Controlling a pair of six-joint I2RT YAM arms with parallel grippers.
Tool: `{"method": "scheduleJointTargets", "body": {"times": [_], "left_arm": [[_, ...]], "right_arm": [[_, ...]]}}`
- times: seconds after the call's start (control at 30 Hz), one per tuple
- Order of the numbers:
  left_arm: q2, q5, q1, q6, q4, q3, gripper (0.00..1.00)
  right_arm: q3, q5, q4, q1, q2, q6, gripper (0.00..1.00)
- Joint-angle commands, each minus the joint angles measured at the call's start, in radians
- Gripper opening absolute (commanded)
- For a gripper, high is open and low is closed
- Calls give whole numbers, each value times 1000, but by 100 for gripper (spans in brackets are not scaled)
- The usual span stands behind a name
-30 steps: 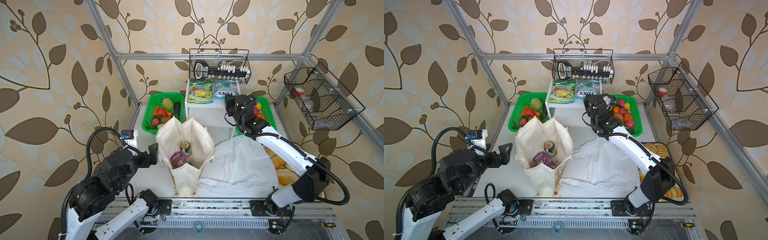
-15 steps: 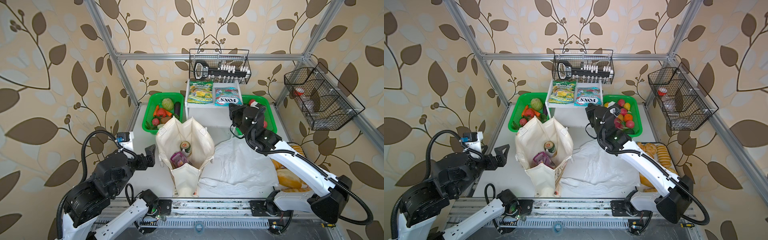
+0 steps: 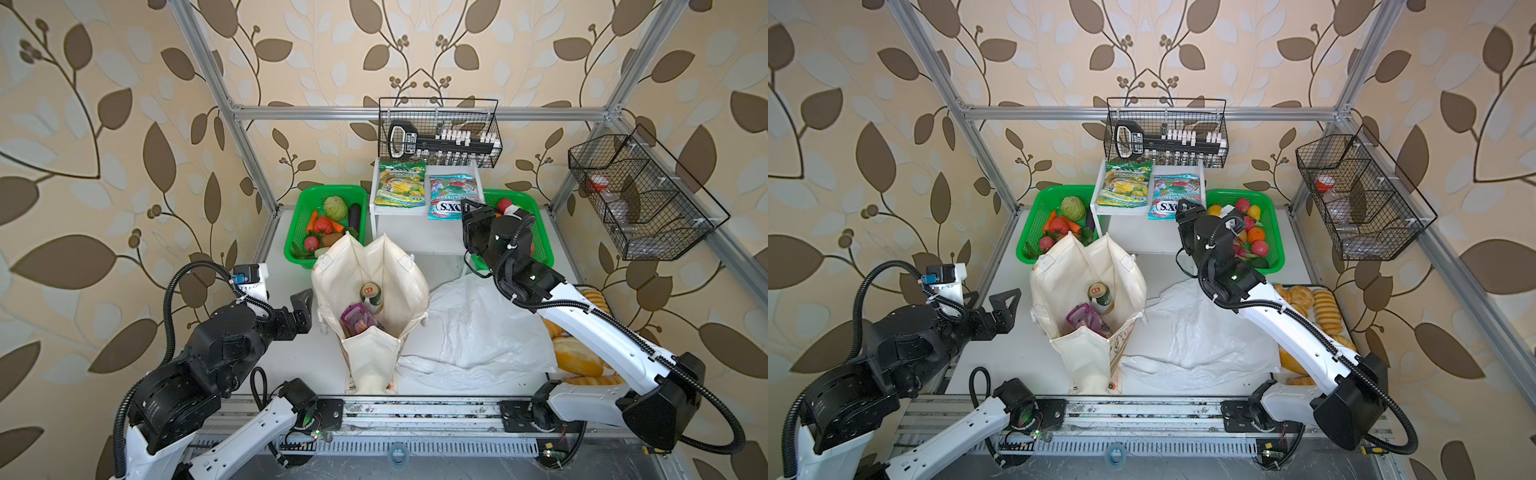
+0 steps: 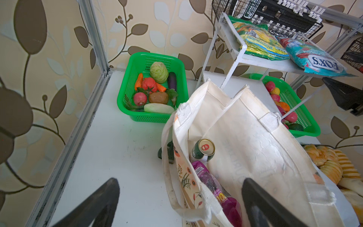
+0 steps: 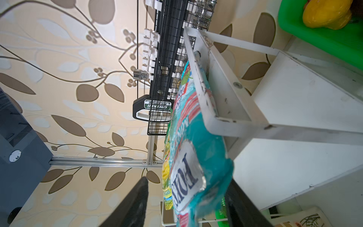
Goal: Place the mixed food into the grocery bags and tie them
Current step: 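Reach the right gripper to the teal FOX'S mint bag on the shelf and grasp it, then pull the teal FOX'S bag off the shelf with the right gripper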
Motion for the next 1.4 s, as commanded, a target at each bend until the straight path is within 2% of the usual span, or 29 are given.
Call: {"method": "scheduleJointTargets", "body": {"times": [0.0,0.1,0.2,0.3,0.43,0.6,0.73,0.8,0.97,1.27,1.37], "left_arm": [[-2,-5,2,-21,17,9,99],[-5,-9,2,-26,9,9,99],[-10,-11,2,-36,7,8,99],[-14,-12,2,-43,9,3,99],[-10,-3,2,-45,12,-1,99],[0,12,2,-45,23,-10,99],[4,27,2,-49,30,-24,99],[2,32,2,-51,40,-39,99],[12,40,2,-64,89,-78,99],[43,19,2,-137,122,-132,99],[66,46,2,-171,121,-148,99]], "right_arm": [[21,-47,27,-15,40,40,61],[30,-53,21,-19,57,42,60],[25,-50,15,-15,53,30,49],[16,-22,-10,1,29,5,28],[-6,20,-24,26,-25,-47,15],[-11,29,-46,51,-93,-166,5],[8,14,-35,78,-157,-351,0],[45,-29,-52,92,-176,-454,0],[193,-240,-166,105,-199,-669,0],[393,-586,-443,188,-154,-863,0],[455,-637,-533,260,-83,-929,0]]}}
